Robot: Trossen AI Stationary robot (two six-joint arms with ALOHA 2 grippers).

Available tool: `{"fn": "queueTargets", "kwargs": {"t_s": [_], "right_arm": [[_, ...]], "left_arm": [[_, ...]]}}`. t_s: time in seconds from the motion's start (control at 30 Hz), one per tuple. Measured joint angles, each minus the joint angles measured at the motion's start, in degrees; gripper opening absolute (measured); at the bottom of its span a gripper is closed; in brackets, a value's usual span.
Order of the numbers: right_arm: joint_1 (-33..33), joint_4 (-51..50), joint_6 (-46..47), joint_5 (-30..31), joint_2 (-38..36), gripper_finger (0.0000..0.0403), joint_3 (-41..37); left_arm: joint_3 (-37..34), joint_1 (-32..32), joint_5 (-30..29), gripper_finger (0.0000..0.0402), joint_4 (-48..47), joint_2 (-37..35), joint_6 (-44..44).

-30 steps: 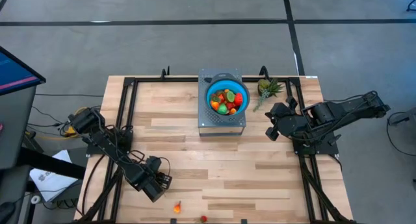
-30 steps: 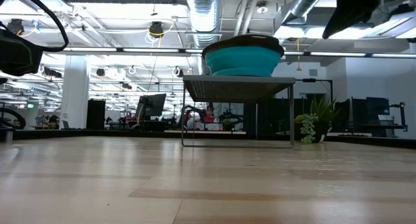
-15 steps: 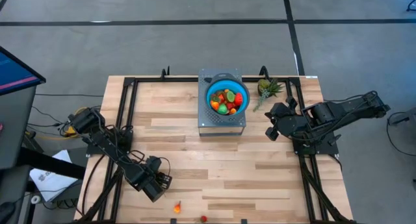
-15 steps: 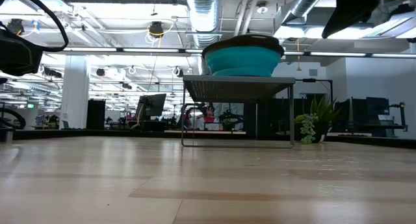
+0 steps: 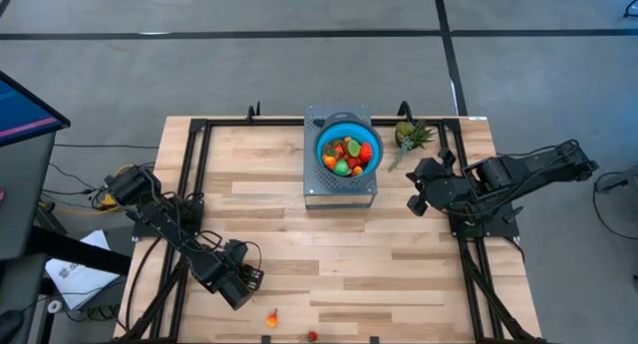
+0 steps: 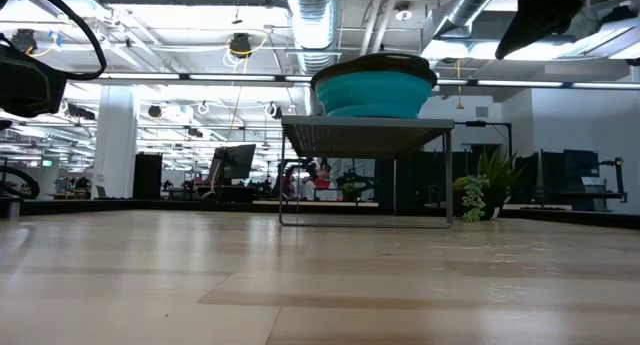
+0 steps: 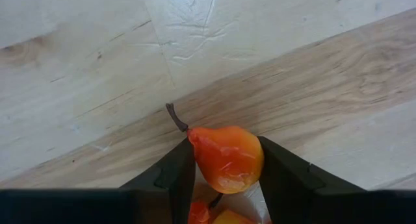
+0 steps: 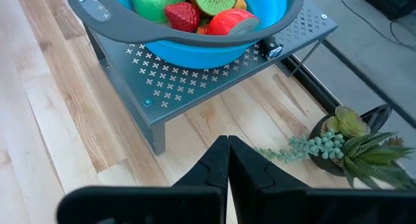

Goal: Pick & Place Fruit
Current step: Put the peach into the strainer bowl

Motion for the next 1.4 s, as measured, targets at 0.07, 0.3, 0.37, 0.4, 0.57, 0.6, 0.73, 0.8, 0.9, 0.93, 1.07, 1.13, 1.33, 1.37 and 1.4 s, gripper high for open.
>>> {"fn": "queueTargets", "kwargs": {"t_s": [0.07,0.3,0.37,0.4,0.57,0.6,0.73,0.8,0.9,0.93,1.07,1.13,1.33,1.37,1.4], "right_arm": [[0.0,0.0,-1.6,0.0,0.0,0.0000,0.0],[0.0,0.0,-4.7,1.6,0.0,0.0000,0.0],[0.4,0.0,-4.7,3.1,-0.2,0.0000,0.0],[0.6,0.0,-4.7,3.6,-0.4,0.0000,0.0],[2.1,0.0,-4.8,5.8,-2.5,0.0000,0.0],[2.4,0.0,-4.8,6.1,-2.9,0.0000,0.0],[2.8,0.0,-4.7,6.3,-4.5,0.0000,0.0],[2.8,0.0,-4.7,6.3,-5.0,0.0000,0.0],[2.8,0.0,-4.8,6.3,-5.2,0.0000,0.0],[2.8,-0.2,-4.8,6.3,-5.1,0.0000,0.0],[2.8,-0.8,-4.8,6.1,-5.1,0.0000,0.0],[2.8,-1.0,-4.8,6.0,-5.1,0.0000,0.0],[2.8,-1.1,-4.8,5.9,-5.2,0.0000,0.0],[2.8,-1.1,-4.7,5.9,-5.1,0.0000,0.0],[2.8,-1.1,-4.7,5.9,-5.1,0.0000,0.0]], "left_arm": [[0.0,0.0,0.1,0.0141,0.0,0.0,0.0],[0.0,0.0,0.0,0.0141,-0.1,0.0,0.0],[0.0,0.0,-0.7,0.0141,0.0,-0.2,0.0],[0.0,0.0,-1.0,0.0141,0.0,-0.3,0.0],[0.0,0.4,-5.0,0.0141,1.1,-2.3,0.5],[-0.1,0.4,-6.6,0.0141,0.6,-2.8,1.1],[-0.1,1.2,-11.1,0.0141,0.3,-4.7,3.6],[-0.1,2.3,-12.7,0.0141,0.3,-6.0,5.2],[-0.1,4.0,-15.3,0.0141,0.3,-8.6,8.2],[-0.1,4.6,-16.6,0.0141,0.3,-9.5,9.5],[-0.1,7.5,-22.1,0.0141,1.0,-14.2,15.9],[-0.1,9.1,-24.6,0.0141,1.8,-17.0,19.9],[0.0,15.2,-29.6,0.0141,9.5,-24.7,38.3],[0.0,16.3,-29.8,0.0141,11.4,-25.8,41.8],[0.0,17.7,-29.9,0.0141,13.6,-26.8,45.4]]}}
